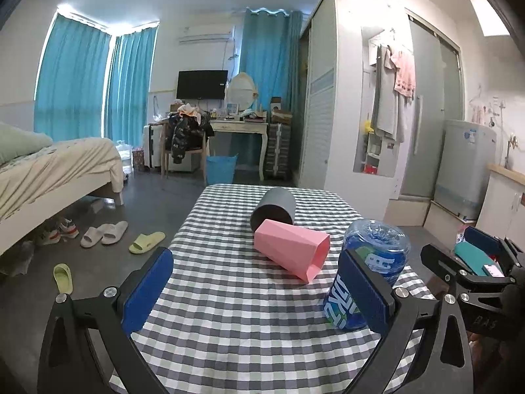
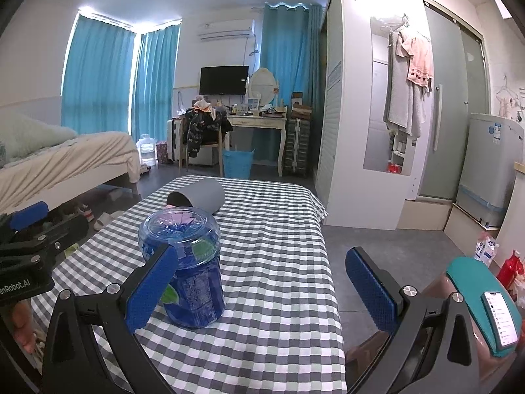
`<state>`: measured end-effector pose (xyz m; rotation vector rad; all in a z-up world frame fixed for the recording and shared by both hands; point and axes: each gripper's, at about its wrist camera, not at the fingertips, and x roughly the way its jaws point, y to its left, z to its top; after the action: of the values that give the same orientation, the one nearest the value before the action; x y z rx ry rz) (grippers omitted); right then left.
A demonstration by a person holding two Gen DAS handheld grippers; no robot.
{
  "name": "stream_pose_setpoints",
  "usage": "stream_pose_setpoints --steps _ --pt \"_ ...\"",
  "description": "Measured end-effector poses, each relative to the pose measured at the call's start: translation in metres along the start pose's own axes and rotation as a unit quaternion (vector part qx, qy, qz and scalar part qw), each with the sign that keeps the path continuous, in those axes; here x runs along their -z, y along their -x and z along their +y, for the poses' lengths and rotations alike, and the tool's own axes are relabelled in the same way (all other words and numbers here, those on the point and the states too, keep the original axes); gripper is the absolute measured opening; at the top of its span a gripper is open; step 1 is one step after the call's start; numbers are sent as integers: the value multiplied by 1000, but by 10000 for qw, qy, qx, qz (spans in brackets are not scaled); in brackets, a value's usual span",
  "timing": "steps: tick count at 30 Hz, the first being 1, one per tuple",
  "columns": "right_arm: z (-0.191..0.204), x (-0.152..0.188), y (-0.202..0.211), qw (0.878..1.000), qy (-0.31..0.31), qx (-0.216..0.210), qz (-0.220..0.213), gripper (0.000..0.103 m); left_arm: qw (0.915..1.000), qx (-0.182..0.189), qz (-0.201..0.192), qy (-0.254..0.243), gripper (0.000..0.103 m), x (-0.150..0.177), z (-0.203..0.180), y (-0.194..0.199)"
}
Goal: Flip cup upside down
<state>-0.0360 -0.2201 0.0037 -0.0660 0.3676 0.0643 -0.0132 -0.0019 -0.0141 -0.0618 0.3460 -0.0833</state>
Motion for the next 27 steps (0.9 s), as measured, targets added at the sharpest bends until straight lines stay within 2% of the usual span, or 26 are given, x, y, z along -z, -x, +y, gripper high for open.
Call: stream_pose_setpoints --steps 27 --pt "-1 0 -1 10000 10 -9 66 103 10000 -52 -53 12 103 0 4 4"
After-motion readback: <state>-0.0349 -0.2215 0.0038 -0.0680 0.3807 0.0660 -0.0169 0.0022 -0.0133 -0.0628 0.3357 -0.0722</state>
